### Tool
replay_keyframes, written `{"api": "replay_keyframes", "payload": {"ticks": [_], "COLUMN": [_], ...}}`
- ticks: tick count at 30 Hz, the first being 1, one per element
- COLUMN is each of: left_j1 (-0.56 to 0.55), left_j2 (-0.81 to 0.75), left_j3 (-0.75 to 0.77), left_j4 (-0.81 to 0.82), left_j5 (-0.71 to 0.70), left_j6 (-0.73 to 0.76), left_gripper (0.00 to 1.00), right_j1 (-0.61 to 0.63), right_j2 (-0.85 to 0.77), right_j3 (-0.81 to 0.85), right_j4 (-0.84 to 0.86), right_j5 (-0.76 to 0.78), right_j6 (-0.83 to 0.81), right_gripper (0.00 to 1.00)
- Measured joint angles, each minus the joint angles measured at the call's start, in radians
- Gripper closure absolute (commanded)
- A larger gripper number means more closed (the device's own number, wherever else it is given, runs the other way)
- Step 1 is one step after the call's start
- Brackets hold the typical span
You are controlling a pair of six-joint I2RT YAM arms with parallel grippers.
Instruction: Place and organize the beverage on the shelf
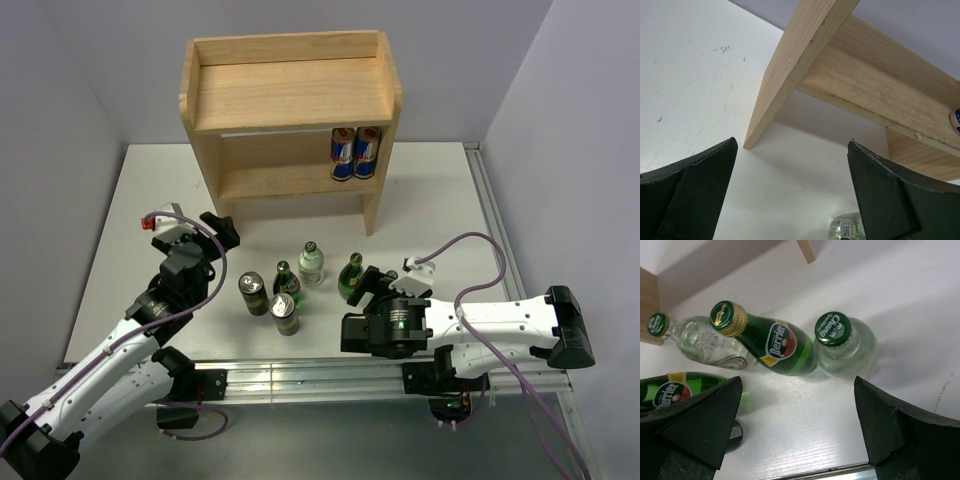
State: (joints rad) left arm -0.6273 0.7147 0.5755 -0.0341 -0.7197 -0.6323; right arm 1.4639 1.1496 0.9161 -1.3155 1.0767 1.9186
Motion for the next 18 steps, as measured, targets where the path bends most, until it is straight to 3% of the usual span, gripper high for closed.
{"api": "replay_keyframes", "payload": {"ticks": [10,18], "left_j1": [-0.001,-0.001], "left_j2": [0.003,0.016], "left_j3": [-0.013,-0.016], "left_j4": [0.011,0.026], "left_j5": [0.015,0.023], "left_j6": [0.0,0.0], "left_gripper": [0.01,0.01], "right_j1": [-0.023,-0.153], "right_j2": [0.086,-0.012], "right_j3": [-0.154,-0.228], "right_j4": [-0.009,0.131], "right_j5": [-0.08,-0.09], "right_j6": [0.028,-0.092], "right_gripper": [0.0,0.0]}}
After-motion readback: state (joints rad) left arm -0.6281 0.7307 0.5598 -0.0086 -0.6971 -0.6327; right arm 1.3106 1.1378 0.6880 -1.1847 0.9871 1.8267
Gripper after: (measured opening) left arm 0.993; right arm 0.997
